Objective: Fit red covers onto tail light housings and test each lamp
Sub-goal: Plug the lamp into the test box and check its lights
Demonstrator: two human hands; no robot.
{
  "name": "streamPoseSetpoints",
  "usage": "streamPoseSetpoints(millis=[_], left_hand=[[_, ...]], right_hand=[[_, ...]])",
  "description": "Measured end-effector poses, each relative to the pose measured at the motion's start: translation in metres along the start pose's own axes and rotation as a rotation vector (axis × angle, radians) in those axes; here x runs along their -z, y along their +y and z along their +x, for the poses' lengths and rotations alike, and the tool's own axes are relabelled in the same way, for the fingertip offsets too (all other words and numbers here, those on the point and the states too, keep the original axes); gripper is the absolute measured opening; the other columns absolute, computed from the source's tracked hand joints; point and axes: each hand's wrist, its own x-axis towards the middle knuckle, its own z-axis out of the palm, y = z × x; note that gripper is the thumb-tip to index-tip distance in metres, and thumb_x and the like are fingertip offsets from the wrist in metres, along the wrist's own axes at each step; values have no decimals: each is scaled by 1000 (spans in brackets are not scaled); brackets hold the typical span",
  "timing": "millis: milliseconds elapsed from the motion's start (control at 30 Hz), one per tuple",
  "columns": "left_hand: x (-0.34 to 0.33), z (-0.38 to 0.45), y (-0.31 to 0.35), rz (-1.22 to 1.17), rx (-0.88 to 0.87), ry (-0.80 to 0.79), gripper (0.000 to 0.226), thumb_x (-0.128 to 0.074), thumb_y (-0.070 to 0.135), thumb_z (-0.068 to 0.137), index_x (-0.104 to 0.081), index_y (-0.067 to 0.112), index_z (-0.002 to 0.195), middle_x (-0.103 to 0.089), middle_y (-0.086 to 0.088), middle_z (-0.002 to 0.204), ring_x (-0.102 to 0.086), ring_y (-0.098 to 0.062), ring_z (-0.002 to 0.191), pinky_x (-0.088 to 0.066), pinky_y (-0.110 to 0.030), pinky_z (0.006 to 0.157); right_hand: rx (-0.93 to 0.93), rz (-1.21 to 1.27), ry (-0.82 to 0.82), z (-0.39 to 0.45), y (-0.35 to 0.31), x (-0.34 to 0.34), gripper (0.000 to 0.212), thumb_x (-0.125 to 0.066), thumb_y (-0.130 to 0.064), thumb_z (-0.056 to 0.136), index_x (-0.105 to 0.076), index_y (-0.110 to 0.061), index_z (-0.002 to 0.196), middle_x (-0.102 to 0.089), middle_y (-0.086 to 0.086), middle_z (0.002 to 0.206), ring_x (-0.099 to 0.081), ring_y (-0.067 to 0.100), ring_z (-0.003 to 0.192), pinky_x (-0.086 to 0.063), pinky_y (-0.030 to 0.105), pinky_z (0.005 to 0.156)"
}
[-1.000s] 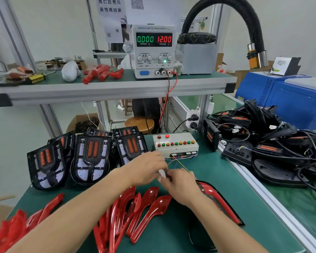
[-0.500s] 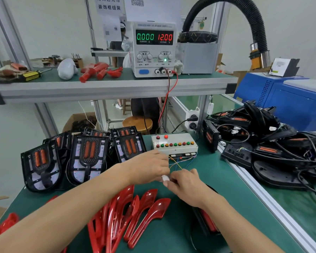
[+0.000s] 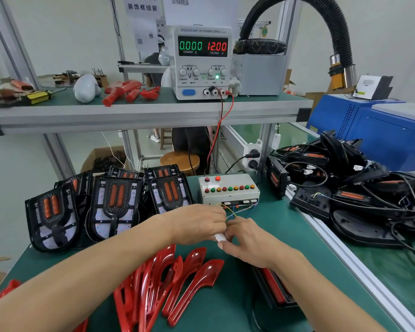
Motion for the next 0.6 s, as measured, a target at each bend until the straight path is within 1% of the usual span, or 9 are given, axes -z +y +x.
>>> streamPoseSetpoints(millis=[133,200,267,333,367,433,500,533,600], left_hand=[[-3,-1,-1,-2,16,-6,24,-57,22,104,-66,0,99,-66,-13,104,-57,-31,109,-49,-39,97],[-3,-1,-2,13,26,-58,26,-58,27,104,-66,2,105,-66,-12,107,-55,-29,112,-45,-38,100],[-2,-2,-3,11,40,-64,27,-60,28,102,-67,3,108,-67,-11,109,-55,-28,113,-43,-38,102],[-2,-3,-2,8,55,-37,25,-60,27,102,-67,3,108,-67,-11,109,-55,-28,114,-43,-39,103],[-3,-2,-1,12,60,-34,25,-59,27,102,-67,3,108,-67,-10,110,-55,-28,114,-43,-39,103],[-4,-2,0,18,67,-28,24,-58,26,103,-67,4,107,-67,-9,110,-55,-27,114,-43,-39,103],[-4,-2,0,17,83,-17,23,-57,27,103,-66,6,105,-66,-7,109,-55,-25,113,-43,-39,103],[-4,-1,0,18,90,-16,23,-57,28,103,-65,7,105,-65,-6,109,-54,-24,113,-42,-38,102],[-3,1,0,30,103,-15,22,-57,30,103,-63,10,107,-64,-3,112,-53,-22,117,-41,-38,103]], right_hand=[[11,45,-12,-3,1,3,36,-60,-41,96,-64,-12,76,-62,-12,94,-50,8,97,-40,33,95],[-5,56,-33,-4,0,2,37,-59,-41,97,-64,-11,76,-65,-10,105,-51,10,103,-37,32,96],[-37,65,-53,-5,1,1,38,-56,-43,99,-63,-12,78,-63,-15,116,-49,11,109,-34,33,98],[-58,55,-59,-4,1,1,39,-51,-46,102,-61,-16,79,-55,-25,107,-46,10,107,-34,36,100],[-62,27,-61,-4,1,0,40,-47,-48,103,-60,-19,81,-51,-24,101,-44,10,105,-34,37,99],[-55,-64,-22,-3,0,-4,39,-42,-54,103,-57,-25,83,-50,-18,95,-43,12,99,-32,35,91],[-38,-148,60,-4,-2,-5,34,-43,-62,97,-50,-33,80,-50,-15,89,-42,11,91,-28,33,81],[-32,-188,89,-4,-2,-5,33,-44,-63,95,-51,-34,80,-50,-16,87,-42,11,90,-26,33,79],[-29,-233,103,-3,-2,-5,34,-45,-57,98,-56,-28,83,-50,-16,87,-43,12,91,-24,33,78]])
